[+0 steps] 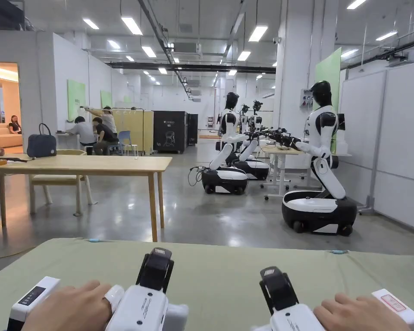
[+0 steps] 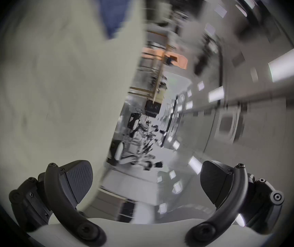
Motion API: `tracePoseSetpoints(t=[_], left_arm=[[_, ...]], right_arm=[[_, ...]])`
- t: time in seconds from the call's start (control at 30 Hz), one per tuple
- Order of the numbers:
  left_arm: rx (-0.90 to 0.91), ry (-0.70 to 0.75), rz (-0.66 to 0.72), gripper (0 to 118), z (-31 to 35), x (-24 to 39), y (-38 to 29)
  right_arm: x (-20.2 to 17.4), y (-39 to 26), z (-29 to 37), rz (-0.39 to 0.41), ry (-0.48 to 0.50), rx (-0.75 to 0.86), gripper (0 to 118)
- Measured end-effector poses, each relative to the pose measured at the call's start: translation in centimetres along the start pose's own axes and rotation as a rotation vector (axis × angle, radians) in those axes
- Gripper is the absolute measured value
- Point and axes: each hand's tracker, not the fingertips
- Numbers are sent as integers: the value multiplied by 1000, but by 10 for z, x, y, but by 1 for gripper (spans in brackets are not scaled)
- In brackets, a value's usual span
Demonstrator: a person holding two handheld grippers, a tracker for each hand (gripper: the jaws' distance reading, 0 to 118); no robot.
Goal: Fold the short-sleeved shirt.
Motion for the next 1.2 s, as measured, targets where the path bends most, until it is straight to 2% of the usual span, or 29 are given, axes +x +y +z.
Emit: tracePoseSetpoints(t=[0.03, 0.07, 0.17, 0.23, 0.3, 0.33, 0.37, 0.43, 0.53, 0.57, 0.6, 0.63, 0.67, 0.73, 0.77, 0.8, 0.83, 0.9, 1.03, 1.07, 1.1, 1.2], left_arm=[[6, 6, 45, 118, 0, 5, -4], [-3, -13, 168, 118, 0, -1, -7], [-60, -45, 808, 118, -3, -49, -35], [-63, -23, 1280, 118, -1, -83, -62], [2, -15, 1664, 118, 9, -105, -89], [25, -32, 1798, 118, 11, -106, -96], [35, -40, 1889, 118, 11, -106, -99], [-4, -25, 1942, 118, 13, -98, -95], [-91, -16, 1859, 118, 13, -85, -82], [-84, -26, 1847, 116, 15, -82, -79], [-74, -29, 1842, 83, 18, -80, -79], [-71, -28, 1841, 21, 20, -78, -79], [-67, -34, 1843, 0, 22, -78, -80], [-14, -132, 1876, 0, 30, -79, -86], [60, -146, 1890, 0, 33, -80, -87], [-38, -99, 1843, 0, 31, -82, -83], [-62, 19, 1769, 0, 37, -83, -82], [3, -63, 1839, 0, 44, -83, -90], [-33, -45, 1831, 0, 41, -83, -90], [-47, -45, 1833, 0, 41, -82, -90], [-72, -48, 1831, 0, 8, -75, -83], [-195, -33, 1830, 0, 11, -63, -99]], right_arm=[[2, 0, 0, -92, 20, -17, 118], [11, -3, -1, -241, 48, -47, 118], [58, -34, -10, -884, 88, -133, 118], [93, -67, -8, -1415, 85, -134, 118], [106, -95, -2, -1870, 95, -86, 118], [107, -103, -1, -2042, 93, -80, 118], [106, -104, 1, -2126, 88, -87, 118], [106, -103, 5, -2211, 93, -79, 118], [104, -85, 1, -2119, 120, -127, 117], [103, -82, 1, -2084, 130, -141, 107], [103, -79, 2, -2060, 123, -145, 50], [105, -74, 5, -2042, 98, -148, 1], [106, -73, 8, -2029, 73, -153, 0], [108, -75, 15, -2023, 65, -84, 0], [110, -74, 14, -2002, 61, -105, 0], [113, -70, 15, -1931, -30, -195, 0], [113, -69, 19, -1976, -3, -140, 0], [115, -70, 17, -2003, 54, -111, 0], [121, -54, 17, -1982, 48, -86, 0], [124, -52, 17, -1988, 58, -74, 0], [126, -43, 16, -1995, 68, -58, 0], [133, -15, 2, -1992, 117, 7, 0]])
